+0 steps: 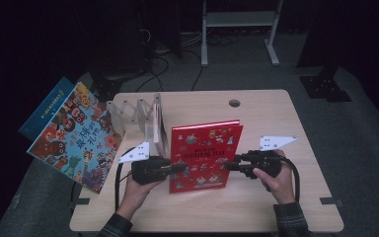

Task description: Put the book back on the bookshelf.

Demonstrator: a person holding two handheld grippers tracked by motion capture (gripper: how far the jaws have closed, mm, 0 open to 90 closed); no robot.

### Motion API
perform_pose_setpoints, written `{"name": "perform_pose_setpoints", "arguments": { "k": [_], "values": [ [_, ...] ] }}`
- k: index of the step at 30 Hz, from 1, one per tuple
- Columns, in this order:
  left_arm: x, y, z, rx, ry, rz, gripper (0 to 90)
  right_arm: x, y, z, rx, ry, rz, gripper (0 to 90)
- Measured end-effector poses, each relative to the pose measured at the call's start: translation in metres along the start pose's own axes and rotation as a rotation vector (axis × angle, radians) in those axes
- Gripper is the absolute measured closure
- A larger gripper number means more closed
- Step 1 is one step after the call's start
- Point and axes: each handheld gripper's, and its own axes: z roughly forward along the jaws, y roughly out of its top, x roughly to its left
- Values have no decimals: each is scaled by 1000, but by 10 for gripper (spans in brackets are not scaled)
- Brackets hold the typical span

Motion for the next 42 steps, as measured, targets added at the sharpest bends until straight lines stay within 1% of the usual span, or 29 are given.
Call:
{"name": "perform_pose_setpoints", "arguments": {
  "k": [3,5,6,8,9,10,11,12,14,15,16,18,19,20,21,24,26,29,30,32,34,35,37,40,41,42],
  "values": [
    [0,0,0,0,18,1,801,-1,0,-1,1,-27,-1,633],
    [-1,1,0,4,28,10,801,-1,0,-1,13,-50,-1,628],
    [-1,1,0,1,34,7,801,0,0,-1,19,-62,-1,622],
    [0,1,-2,-4,47,5,803,0,-1,-2,23,-90,0,590],
    [0,1,-3,-6,48,1,803,-1,-2,-4,20,-120,-7,561],
    [1,2,-4,-7,51,3,803,-1,-2,-6,22,-149,-7,560],
    [1,2,-5,-6,55,5,803,-3,-3,-8,16,-153,-1,551],
    [1,2,-6,-6,60,7,803,-4,-5,-9,14,-167,3,542],
    [2,2,-6,-3,64,-3,803,-5,-8,-10,22,-221,8,496],
    [2,2,-7,-1,68,-3,803,-5,-11,-9,29,-256,21,482],
    [3,2,-7,4,73,-5,803,-7,-14,-9,46,-300,29,460],
    [4,2,-10,0,83,-12,803,-11,-22,-9,82,-404,38,414],
    [4,2,-11,1,88,-15,802,-12,-26,-9,90,-436,45,381],
    [5,2,-13,1,92,-16,802,-15,-30,-9,115,-472,69,372],
    [5,3,-15,1,95,-17,802,-17,-36,-10,146,-520,84,377],
    [5,3,-20,-1,110,-23,802,-20,-50,-10,183,-596,82,346],
    [6,4,-25,-1,118,-26,802,-22,-60,-12,218,-652,94,337],
    [7,5,-33,-12,136,-29,802,-25,-71,-14,250,-698,112,322],
    [7,6,-36,-17,142,-30,802,-26,-74,-14,268,-710,114,317],
    [8,7,-42,-27,150,-36,802,-28,-80,-14,282,-725,123,313],
    [7,8,-48,-35,164,-37,801,-29,-84,-12,306,-742,114,307],
    [7,9,-51,-37,171,-38,801,-30,-85,-11,309,-743,114,299],
    [7,9,-57,-42,184,-38,802,-31,-86,-12,293,-739,123,294],
    [6,9,-66,-52,200,-43,801,-31,-86,-12,295,-745,129,262],
    [5,9,-69,-54,204,-44,801,-32,-87,-13,295,-744,142,235],
    [4,9,-73,-59,209,-47,801,-32,-87,-13,297,-747,143,216]
  ]
}}
